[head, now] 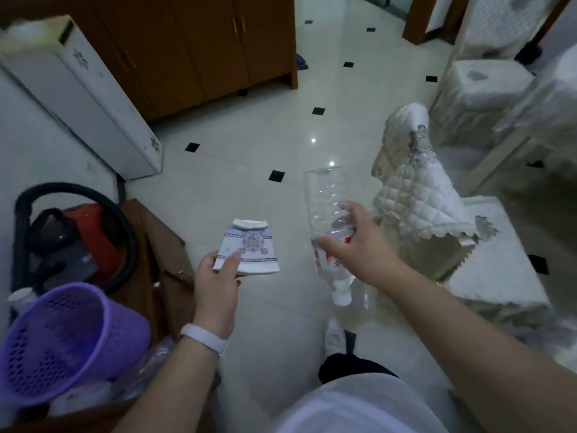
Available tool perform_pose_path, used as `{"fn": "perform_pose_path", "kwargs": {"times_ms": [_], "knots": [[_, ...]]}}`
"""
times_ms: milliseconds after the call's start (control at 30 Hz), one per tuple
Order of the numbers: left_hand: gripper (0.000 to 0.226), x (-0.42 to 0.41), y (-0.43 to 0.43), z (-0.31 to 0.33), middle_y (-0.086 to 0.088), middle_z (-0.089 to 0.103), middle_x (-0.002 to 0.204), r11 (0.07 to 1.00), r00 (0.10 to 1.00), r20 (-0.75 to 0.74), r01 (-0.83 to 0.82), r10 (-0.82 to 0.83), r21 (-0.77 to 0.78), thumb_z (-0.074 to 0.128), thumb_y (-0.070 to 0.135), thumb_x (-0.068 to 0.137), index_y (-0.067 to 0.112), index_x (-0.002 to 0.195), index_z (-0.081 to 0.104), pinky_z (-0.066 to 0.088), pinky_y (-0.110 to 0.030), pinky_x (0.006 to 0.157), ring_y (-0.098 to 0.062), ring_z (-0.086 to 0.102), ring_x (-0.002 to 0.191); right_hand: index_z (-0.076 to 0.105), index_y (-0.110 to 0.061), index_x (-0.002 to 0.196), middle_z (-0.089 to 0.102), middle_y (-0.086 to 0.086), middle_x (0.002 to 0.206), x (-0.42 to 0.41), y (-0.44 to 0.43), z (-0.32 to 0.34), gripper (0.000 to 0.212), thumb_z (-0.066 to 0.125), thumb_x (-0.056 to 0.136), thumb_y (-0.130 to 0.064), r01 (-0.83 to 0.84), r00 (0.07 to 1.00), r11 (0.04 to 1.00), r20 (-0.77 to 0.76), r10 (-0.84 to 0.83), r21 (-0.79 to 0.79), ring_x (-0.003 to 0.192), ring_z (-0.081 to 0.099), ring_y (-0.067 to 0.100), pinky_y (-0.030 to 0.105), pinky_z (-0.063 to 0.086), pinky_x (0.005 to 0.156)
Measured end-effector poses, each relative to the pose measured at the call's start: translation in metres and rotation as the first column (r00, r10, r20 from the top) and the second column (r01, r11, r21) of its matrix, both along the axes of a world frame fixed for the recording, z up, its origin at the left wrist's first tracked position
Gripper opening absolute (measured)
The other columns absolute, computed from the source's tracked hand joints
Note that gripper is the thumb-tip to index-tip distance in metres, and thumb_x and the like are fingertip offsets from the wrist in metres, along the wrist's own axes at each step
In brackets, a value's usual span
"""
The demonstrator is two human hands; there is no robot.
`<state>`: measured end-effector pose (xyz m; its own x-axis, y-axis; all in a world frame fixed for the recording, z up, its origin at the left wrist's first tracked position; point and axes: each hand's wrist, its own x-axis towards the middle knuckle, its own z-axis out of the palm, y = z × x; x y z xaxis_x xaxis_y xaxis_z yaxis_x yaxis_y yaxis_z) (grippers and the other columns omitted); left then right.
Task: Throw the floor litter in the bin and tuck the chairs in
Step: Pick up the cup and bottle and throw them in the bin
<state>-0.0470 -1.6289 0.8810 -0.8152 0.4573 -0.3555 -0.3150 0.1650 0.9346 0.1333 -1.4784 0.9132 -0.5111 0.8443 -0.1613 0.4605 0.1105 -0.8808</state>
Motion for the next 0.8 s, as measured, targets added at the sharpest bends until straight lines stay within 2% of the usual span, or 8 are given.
{"fn": "perform_pose_path", "kwargs": {"times_ms": [67, 167, 233, 367, 433, 600, 667, 800], "knots": [[0.013, -0.020, 0.039, 0.008, -0.014, 0.073, 0.099, 1.000, 1.000, -0.031, -0.004, 0.004, -0.017, 0.062, 0.011, 0.093, 0.005, 0.106, 0.063, 0.052, -0.040, 0.077, -0.028, 0.068, 0.089, 0.042, -0.031, 0.134, 0.057, -0.020, 0.099, -0.022, 0.038, 0.002, 0.069, 0.079, 0.076, -0.038, -0.028, 0.999, 1.000, -0.019, 0.028, 0.003, 0.075, 0.056, -0.015, 0.002, 0.039, 0.061], [0.013, -0.044, 0.097, 0.020, -0.007, 0.072, 0.095, 0.999, 0.995, -0.102, -0.021, 0.017, -0.035, 0.062, 0.013, 0.094, 0.008, 0.106, 0.063, 0.052, -0.024, 0.061, -0.016, 0.068, 0.079, 0.041, -0.031, 0.135, 0.057, -0.021, 0.098, -0.042, 0.100, 0.006, 0.069, 0.079, 0.077, -0.036, -0.045, 0.998, 0.999, -0.049, 0.043, -0.023, 0.072, 0.058, -0.012, 0.011, 0.047, 0.068], [0.012, -0.053, 0.133, 0.027, -0.004, 0.072, 0.095, 0.999, 0.992, -0.126, -0.030, 0.026, -0.027, 0.063, 0.014, 0.094, 0.011, 0.105, 0.063, 0.049, -0.024, 0.061, -0.015, 0.066, 0.080, 0.041, -0.034, 0.133, 0.058, -0.022, 0.098, -0.052, 0.139, 0.010, 0.068, 0.078, 0.077, -0.037, -0.043, 0.998, 0.999, -0.048, 0.042, -0.026, 0.071, 0.060, -0.008, 0.013, 0.049, 0.070], [0.009, -0.065, 0.194, 0.036, 0.001, 0.071, 0.092, 0.999, 0.985, -0.168, 0.020, -0.027, -0.045, 0.062, 0.014, 0.094, 0.013, 0.103, 0.063, 0.048, -0.019, 0.060, -0.008, 0.065, 0.076, 0.041, -0.037, 0.130, 0.055, -0.023, 0.097, -0.079, 0.200, 0.025, 0.062, 0.077, 0.079, -0.036, -0.033, 0.997, 0.999, -0.071, 0.031, -0.024, 0.076, 0.055, -0.018, 0.008, 0.043, 0.065], [0.009, -0.075, 0.219, 0.038, 0.002, 0.070, 0.091, 0.998, 0.985, -0.170, 0.035, -0.042, -0.044, 0.061, 0.014, 0.095, 0.012, 0.103, 0.062, 0.048, -0.016, 0.058, -0.003, 0.064, 0.072, 0.040, -0.039, 0.129, 0.055, -0.022, 0.099, -0.097, 0.220, 0.030, 0.063, 0.076, 0.078, -0.038, -0.065, 0.995, 0.998, -0.075, 0.064, -0.018, 0.079, 0.057, -0.013, 0.016, 0.047, 0.073], [0.014, -0.122, 0.270, 0.031, 0.000, 0.070, 0.095, 0.999, 0.988, -0.150, 0.034, -0.039, -0.036, 0.062, 0.017, 0.095, 0.011, 0.107, 0.062, 0.046, -0.022, 0.063, -0.007, 0.062, 0.075, 0.040, -0.038, 0.130, 0.057, -0.016, 0.105, -0.140, 0.265, 0.025, 0.066, 0.076, 0.075, -0.044, -0.083, 0.995, 0.997, -0.057, 0.083, -0.003, 0.083, 0.061, 0.001, 0.036, 0.054, 0.083], [0.011, -0.145, 0.290, 0.027, 0.001, 0.070, 0.093, 0.999, 0.989, -0.141, 0.044, -0.047, -0.021, 0.061, 0.016, 0.095, 0.012, 0.105, 0.061, 0.046, -0.019, 0.061, -0.002, 0.061, 0.070, 0.041, -0.038, 0.130, 0.057, -0.017, 0.104, -0.156, 0.283, 0.019, 0.066, 0.076, 0.075, -0.044, -0.062, 0.998, 0.998, -0.026, 0.062, -0.004, 0.083, 0.060, -0.002, 0.034, 0.054, 0.084], [0.003, -0.194, 0.339, 0.020, 0.005, 0.068, 0.089, 0.995, 0.988, -0.119, 0.101, -0.098, 0.016, 0.061, 0.016, 0.095, 0.017, 0.098, 0.061, 0.048, -0.023, 0.065, -0.006, 0.061, 0.072, 0.039, -0.038, 0.132, 0.056, -0.020, 0.102, -0.198, 0.318, 0.011, 0.065, 0.076, 0.078, -0.039, -0.014, 1.000, 1.000, 0.025, 0.014, 0.003, 0.080, 0.055, -0.016, 0.015, 0.046, 0.073]]}}
